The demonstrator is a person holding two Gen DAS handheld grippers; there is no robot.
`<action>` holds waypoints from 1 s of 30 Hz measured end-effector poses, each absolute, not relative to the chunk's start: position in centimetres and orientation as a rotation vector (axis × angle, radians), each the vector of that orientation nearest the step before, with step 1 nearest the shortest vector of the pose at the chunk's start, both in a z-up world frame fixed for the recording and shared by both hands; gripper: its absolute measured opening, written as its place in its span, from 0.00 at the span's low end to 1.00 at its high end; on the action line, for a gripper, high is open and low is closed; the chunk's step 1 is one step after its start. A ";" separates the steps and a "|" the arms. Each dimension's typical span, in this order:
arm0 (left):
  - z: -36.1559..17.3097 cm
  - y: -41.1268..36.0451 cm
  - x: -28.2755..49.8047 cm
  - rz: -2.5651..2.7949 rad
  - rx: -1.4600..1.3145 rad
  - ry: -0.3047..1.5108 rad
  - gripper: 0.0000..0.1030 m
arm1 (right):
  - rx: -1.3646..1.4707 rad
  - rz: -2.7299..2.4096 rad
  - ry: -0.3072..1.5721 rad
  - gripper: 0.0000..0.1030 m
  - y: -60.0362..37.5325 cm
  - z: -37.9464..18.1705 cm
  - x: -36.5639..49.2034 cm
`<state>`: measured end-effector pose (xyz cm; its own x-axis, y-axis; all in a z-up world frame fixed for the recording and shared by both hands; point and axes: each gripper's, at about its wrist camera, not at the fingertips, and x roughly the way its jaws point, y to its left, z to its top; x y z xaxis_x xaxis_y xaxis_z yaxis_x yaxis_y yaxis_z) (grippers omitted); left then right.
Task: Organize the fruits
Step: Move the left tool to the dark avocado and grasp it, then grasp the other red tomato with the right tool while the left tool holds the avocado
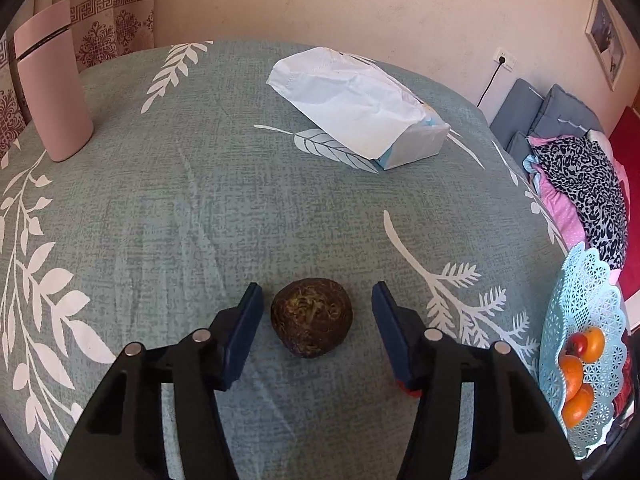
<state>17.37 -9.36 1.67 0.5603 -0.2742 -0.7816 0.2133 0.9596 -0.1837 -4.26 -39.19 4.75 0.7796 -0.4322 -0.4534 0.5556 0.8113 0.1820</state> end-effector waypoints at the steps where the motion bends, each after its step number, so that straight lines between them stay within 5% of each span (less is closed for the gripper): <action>1: 1.6 -9.3 17.3 -0.283 -0.064 0.930 0.40 | 0.314 -0.543 0.409 0.80 -39.1 4.8 -4.2; 20: 6.1 -4.4 12.1 -0.175 -0.115 0.742 0.39 | 0.267 -0.477 0.448 0.80 -37.4 5.1 -3.0; 30: 7.6 -2.1 11.4 -0.136 -0.164 0.707 0.39 | 0.165 -0.075 0.574 0.80 -28.7 7.8 2.0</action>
<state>11.39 -2.07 7.57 0.7523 -0.1794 -0.6339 0.0684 0.9783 -0.1956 1.95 -28.73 7.84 0.8372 -0.0246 -0.5463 0.1165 0.9841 0.1341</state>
